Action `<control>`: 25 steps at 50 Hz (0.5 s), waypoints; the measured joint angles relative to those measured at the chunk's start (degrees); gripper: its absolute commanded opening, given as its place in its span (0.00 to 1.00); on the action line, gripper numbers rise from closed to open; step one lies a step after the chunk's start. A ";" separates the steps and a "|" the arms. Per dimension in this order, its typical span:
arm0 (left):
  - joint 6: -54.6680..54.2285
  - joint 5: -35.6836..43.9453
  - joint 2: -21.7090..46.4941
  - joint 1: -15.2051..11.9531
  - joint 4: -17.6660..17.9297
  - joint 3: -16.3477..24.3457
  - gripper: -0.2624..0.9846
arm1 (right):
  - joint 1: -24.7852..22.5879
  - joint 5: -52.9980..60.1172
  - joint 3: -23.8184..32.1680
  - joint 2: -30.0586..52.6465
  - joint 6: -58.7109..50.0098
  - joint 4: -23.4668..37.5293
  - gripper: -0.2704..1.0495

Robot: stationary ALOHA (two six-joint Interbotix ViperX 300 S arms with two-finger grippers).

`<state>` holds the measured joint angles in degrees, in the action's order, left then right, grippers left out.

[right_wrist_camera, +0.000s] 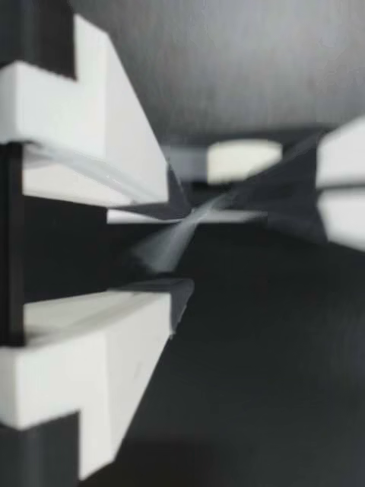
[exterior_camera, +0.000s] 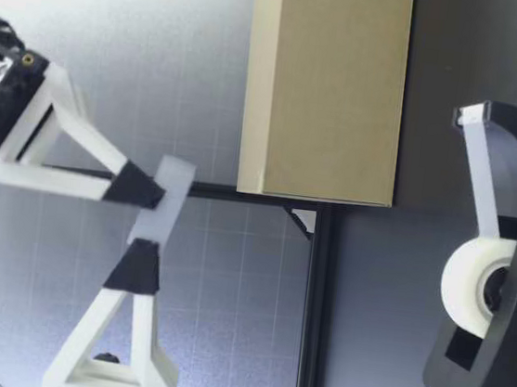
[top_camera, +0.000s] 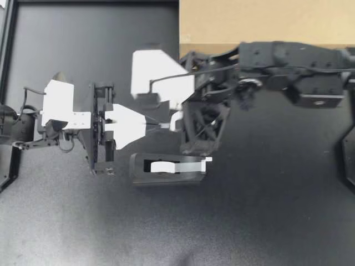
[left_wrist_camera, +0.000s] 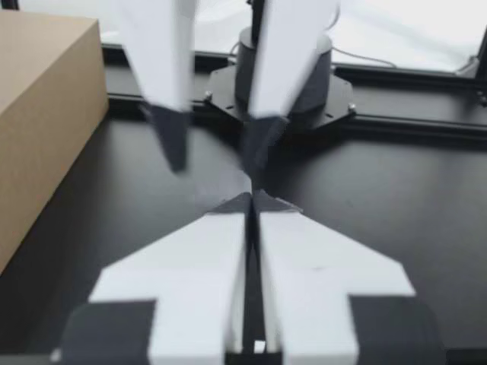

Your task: Cut a small piece of tape from the tape dispenser then place it on the cardboard box's edge.

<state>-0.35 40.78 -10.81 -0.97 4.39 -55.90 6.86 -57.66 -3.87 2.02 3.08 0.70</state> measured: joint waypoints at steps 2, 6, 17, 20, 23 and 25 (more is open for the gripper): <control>0.00 0.09 0.09 0.00 0.53 0.00 0.13 | 0.44 1.32 -1.58 -1.49 -0.88 1.05 0.49; -0.09 0.44 0.62 -0.18 3.78 0.00 0.13 | 0.97 4.04 -4.57 -4.48 -2.02 2.81 0.49; -0.18 4.83 5.62 -3.25 25.22 3.69 0.13 | 4.13 16.17 -16.17 -12.92 -4.39 5.54 0.48; -1.41 5.19 7.21 -4.04 30.15 5.89 0.13 | 5.62 20.21 -19.78 -14.59 -4.92 5.89 0.48; -3.78 5.19 8.88 -5.27 33.84 8.09 0.13 | 7.29 24.26 -23.12 -15.91 -5.01 6.15 0.48; -5.98 5.01 10.11 -6.42 35.16 9.58 0.13 | 8.53 27.16 -24.96 -16.61 -5.10 6.24 0.48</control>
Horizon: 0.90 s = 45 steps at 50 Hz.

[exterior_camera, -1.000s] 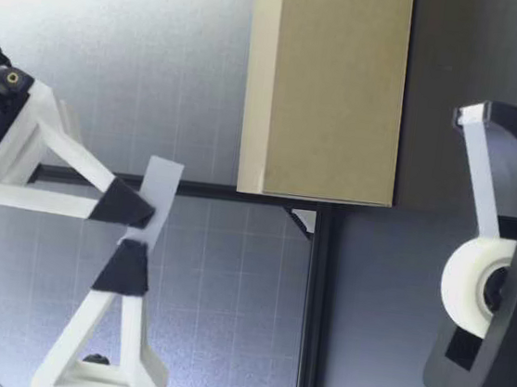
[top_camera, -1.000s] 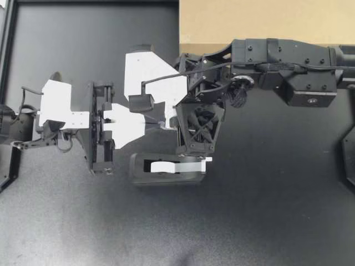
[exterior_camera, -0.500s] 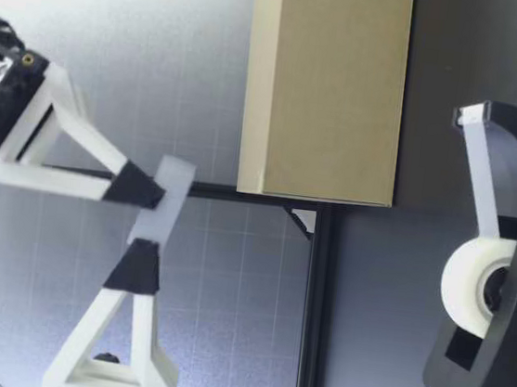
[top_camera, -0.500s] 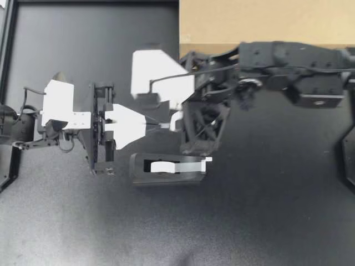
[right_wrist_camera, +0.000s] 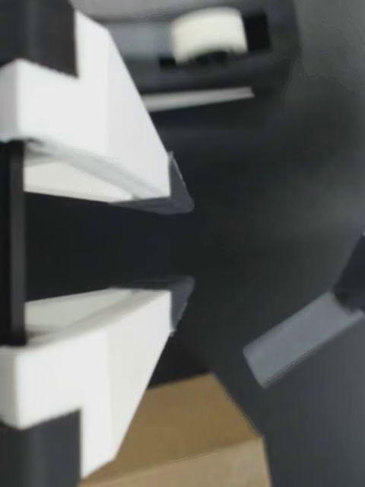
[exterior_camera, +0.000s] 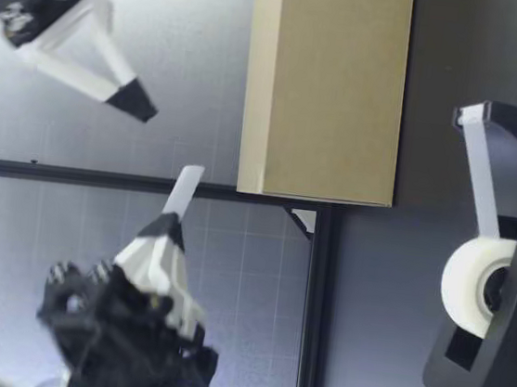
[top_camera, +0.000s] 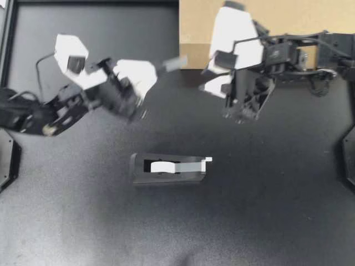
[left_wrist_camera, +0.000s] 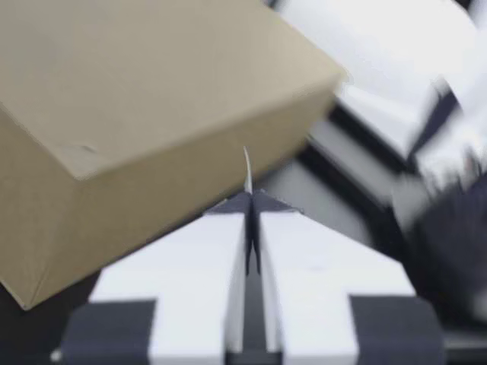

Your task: Cut a small piece of tape from the tape dispenser then place it on the cardboard box's edge.

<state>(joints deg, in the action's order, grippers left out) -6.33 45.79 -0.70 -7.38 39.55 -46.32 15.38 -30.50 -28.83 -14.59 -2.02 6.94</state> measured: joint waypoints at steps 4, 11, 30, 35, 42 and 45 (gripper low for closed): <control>-5.10 -0.44 2.29 -2.11 0.70 2.11 0.13 | 2.37 6.50 -4.13 -1.32 0.00 0.00 0.46; -14.68 -0.62 6.33 -5.01 -0.53 4.92 0.13 | 5.36 17.31 -9.49 -2.37 0.35 0.09 0.39; -24.17 -0.53 12.13 -8.44 -2.11 8.00 0.13 | 11.25 35.16 -12.92 1.41 2.11 0.09 0.25; -24.43 -0.62 13.18 -8.53 -2.11 8.44 0.13 | 11.60 36.56 -12.74 3.87 3.08 0.18 0.23; -25.58 -0.70 13.89 -8.88 -2.11 8.44 0.13 | 11.69 36.91 -11.69 7.21 4.22 0.18 0.22; -25.84 -0.62 14.06 -9.05 -2.11 8.53 0.13 | 11.69 36.91 -10.99 8.44 4.48 0.18 0.22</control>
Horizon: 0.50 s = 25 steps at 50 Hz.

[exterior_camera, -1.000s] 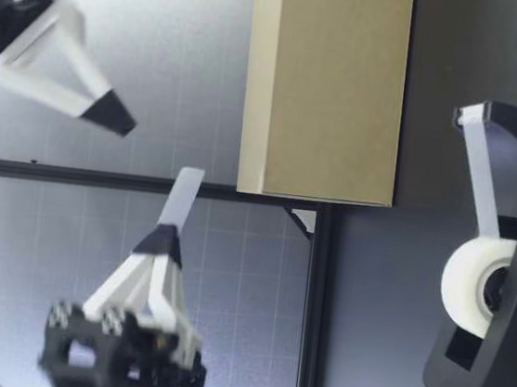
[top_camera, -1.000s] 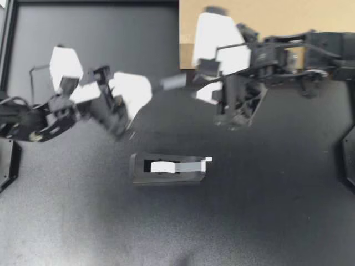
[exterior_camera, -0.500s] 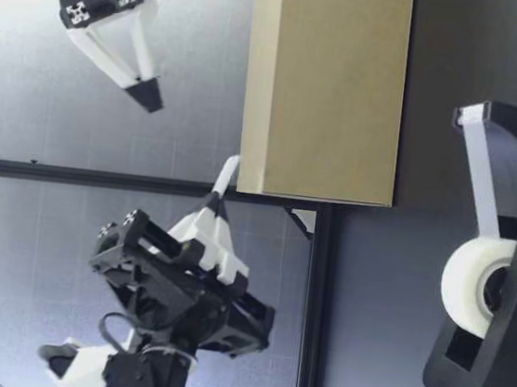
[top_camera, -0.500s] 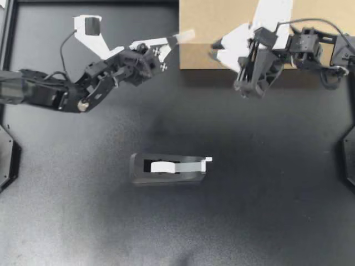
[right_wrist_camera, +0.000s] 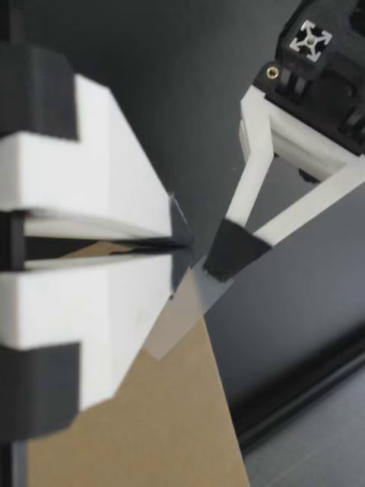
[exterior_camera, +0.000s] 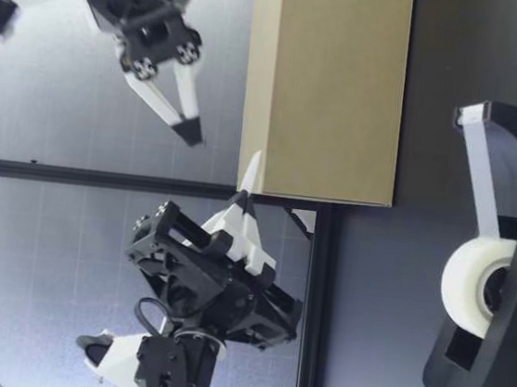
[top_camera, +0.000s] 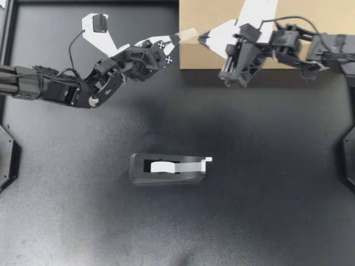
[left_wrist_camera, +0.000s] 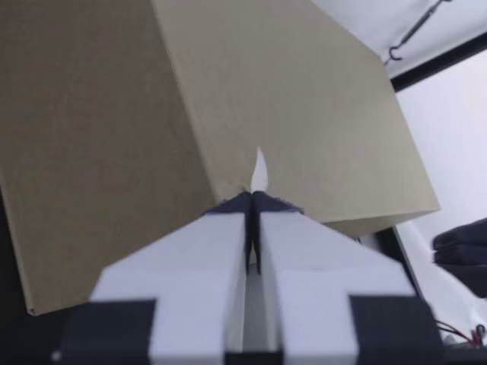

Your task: Cut a small piece of tape from the tape dispenser then place it on the cardboard box's edge.

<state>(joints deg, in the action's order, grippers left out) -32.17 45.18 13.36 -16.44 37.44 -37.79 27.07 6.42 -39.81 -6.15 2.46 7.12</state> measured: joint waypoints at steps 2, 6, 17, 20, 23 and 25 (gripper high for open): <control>-0.09 -0.09 0.09 0.00 0.00 -0.09 0.13 | 0.00 0.09 0.53 0.79 0.09 -0.09 0.22; -0.09 -0.09 0.18 -0.18 0.00 -0.09 0.13 | 0.18 0.09 1.76 2.37 0.44 -0.09 0.22; -0.26 -0.09 0.26 -0.26 0.00 -0.79 0.13 | 0.97 0.09 3.96 6.50 0.44 -0.09 0.22; -0.35 -0.09 0.26 -0.26 0.00 -1.05 0.13 | 1.05 0.09 4.39 7.38 0.26 -0.09 0.22; -0.26 -0.09 0.18 -0.26 0.09 -1.23 0.13 | 1.05 0.09 4.75 8.09 0.44 0.00 0.22; -0.35 -0.09 0.26 -0.26 0.00 -1.41 0.13 | 1.14 0.09 4.92 8.35 0.44 -0.09 0.22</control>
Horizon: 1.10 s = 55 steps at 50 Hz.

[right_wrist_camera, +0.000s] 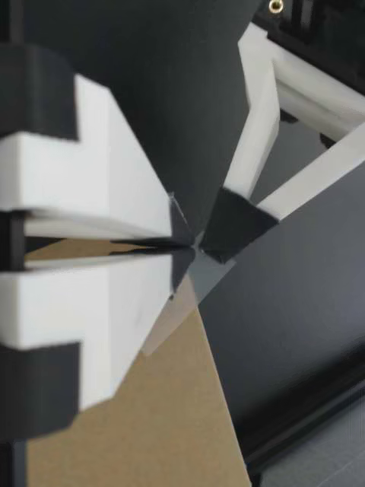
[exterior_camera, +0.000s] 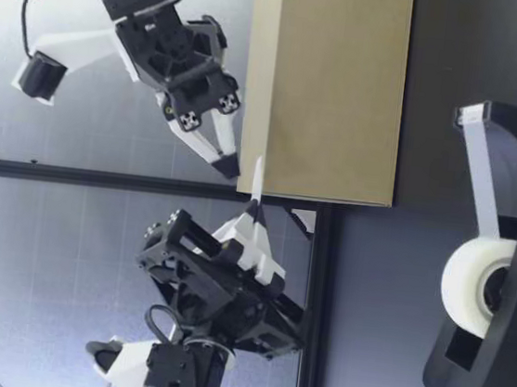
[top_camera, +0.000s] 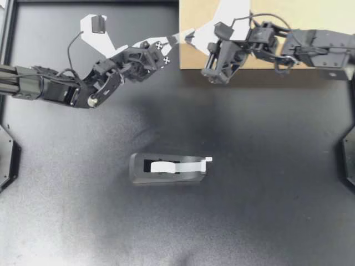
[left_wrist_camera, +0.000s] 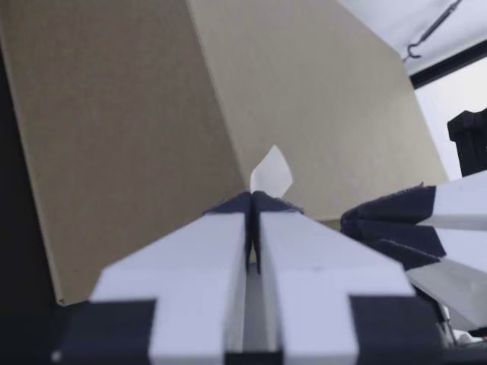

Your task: Cut a small piece of tape from the tape dispenser then place it on the cardboard box's edge.

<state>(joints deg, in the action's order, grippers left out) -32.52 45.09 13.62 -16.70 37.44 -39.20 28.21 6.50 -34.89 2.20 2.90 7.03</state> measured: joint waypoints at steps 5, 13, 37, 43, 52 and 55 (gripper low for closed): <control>0.09 0.00 0.00 0.00 0.09 0.00 0.13 | 0.09 0.00 0.62 0.97 0.00 0.09 0.22; 0.09 0.00 0.00 0.00 0.00 0.00 0.13 | 0.35 -0.09 1.58 2.46 0.00 0.09 0.22; 0.18 0.00 0.00 0.00 0.09 0.00 0.14 | 2.29 -1.85 5.45 6.24 0.18 0.09 0.22; 0.70 -0.09 0.09 0.00 0.09 0.00 0.19 | 2.55 -1.85 5.62 6.24 0.18 0.09 0.22; 0.88 0.00 0.00 0.00 0.00 0.00 0.51 | 2.64 -1.76 5.62 6.24 0.18 0.09 0.22; 0.97 -0.09 0.09 -0.09 0.00 -0.26 0.63 | 2.64 -1.76 5.80 6.24 0.18 0.09 0.22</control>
<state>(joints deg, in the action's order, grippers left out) -31.55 45.00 13.71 -16.79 37.44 -39.46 30.85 4.75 -29.09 8.44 3.08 7.12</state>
